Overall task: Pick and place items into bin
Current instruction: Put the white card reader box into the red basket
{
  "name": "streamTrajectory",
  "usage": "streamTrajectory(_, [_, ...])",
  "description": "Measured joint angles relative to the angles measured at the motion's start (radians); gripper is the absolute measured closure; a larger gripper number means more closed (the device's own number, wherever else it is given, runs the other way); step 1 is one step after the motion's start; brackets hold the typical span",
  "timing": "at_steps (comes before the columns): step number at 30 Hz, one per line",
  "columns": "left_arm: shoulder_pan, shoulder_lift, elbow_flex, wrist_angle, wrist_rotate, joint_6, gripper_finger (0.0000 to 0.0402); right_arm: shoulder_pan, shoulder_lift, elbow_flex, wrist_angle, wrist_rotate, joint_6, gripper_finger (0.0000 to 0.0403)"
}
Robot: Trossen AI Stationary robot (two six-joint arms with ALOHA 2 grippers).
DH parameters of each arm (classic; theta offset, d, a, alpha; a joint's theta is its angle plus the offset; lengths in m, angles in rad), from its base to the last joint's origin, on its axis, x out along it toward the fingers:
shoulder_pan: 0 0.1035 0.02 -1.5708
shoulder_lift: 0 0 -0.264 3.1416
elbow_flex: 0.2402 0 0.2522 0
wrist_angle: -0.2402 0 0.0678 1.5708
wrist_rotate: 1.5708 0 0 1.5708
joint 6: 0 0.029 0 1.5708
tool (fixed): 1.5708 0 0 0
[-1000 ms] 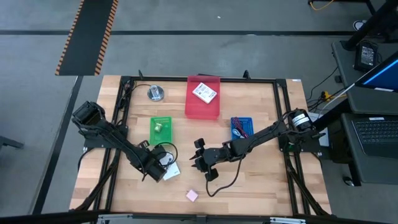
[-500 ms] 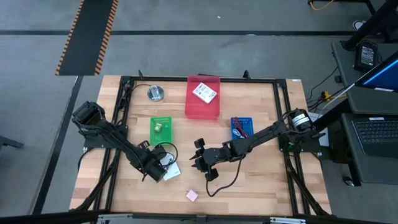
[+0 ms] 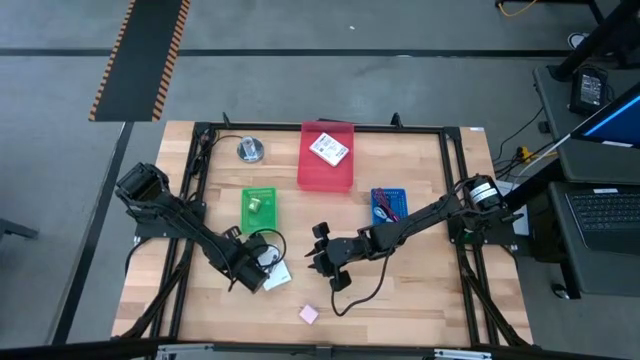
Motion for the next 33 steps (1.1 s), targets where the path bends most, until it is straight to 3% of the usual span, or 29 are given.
streamTrajectory(33, [0.000, 0.000, -0.001, 0.032, -0.024, 0.016, 0.0398, 0.000, 0.000, 0.000, -0.001, 0.000, 0.004, 0.0281])
